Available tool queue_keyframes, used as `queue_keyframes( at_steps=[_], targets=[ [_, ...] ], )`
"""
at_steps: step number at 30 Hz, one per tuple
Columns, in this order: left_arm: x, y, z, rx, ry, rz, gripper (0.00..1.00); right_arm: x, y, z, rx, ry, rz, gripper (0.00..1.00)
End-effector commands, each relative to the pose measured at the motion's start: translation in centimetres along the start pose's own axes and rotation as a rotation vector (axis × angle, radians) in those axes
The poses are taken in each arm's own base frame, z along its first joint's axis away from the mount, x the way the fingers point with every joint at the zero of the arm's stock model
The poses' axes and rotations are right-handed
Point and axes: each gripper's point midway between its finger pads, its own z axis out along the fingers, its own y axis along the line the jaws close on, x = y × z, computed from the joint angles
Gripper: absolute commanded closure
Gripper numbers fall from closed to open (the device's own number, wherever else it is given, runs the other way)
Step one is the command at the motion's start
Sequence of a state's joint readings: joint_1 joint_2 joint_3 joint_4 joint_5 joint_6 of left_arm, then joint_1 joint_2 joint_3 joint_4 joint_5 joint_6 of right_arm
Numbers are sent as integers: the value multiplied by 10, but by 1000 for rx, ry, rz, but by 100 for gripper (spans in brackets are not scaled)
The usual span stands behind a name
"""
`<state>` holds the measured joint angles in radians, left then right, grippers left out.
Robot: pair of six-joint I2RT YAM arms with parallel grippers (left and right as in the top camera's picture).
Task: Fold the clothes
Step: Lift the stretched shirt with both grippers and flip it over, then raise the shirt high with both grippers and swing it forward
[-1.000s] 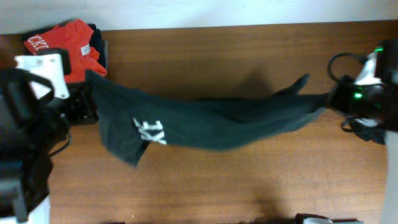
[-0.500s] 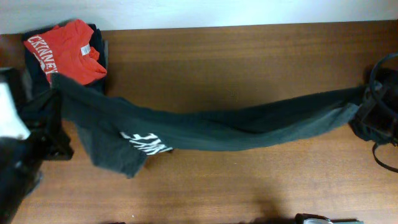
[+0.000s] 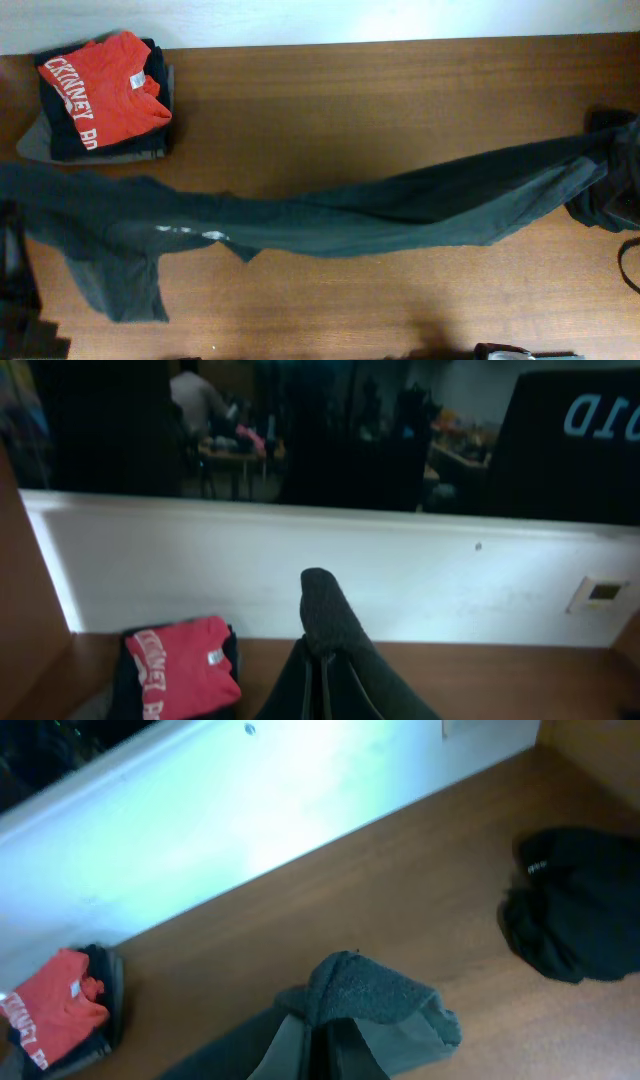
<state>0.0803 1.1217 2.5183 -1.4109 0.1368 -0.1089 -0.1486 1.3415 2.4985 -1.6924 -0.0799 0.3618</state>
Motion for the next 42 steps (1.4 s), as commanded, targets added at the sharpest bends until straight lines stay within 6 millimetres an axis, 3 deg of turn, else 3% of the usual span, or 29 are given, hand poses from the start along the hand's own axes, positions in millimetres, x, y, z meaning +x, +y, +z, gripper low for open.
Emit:
queue_keyframes(
  at_steps=[1, 7, 13, 19, 27, 32, 35, 39, 42],
  targets=[
    [-11, 3, -10, -28, -48, 21, 99, -5, 3, -12, -12, -41, -16, 96],
    [-11, 6, -10, -46, -49, 21, 99, -9, 3, -18, -13, -67, -21, 96],
    [6, 13, 25, -56, 50, 9, 99, -12, 2, -2, 0, -42, -19, 96],
    [38, 27, 101, -73, 221, -10, 99, -18, 1, 40, 27, 32, -13, 96],
    [74, 40, 221, -45, 341, -30, 99, -48, 8, 98, 18, 10, -38, 96],
    [65, 42, 281, -6, 251, -20, 99, -83, 19, 123, -19, -94, -45, 96],
    [43, 39, 306, 22, 133, -4, 99, -108, 28, 142, -51, -171, -51, 96],
    [3, 36, 313, 32, -37, 21, 99, -137, 36, 152, -85, -276, -57, 96],
    [-4, 42, 311, -8, -62, 24, 99, -143, 38, 154, -92, -299, -65, 96]
  ],
)
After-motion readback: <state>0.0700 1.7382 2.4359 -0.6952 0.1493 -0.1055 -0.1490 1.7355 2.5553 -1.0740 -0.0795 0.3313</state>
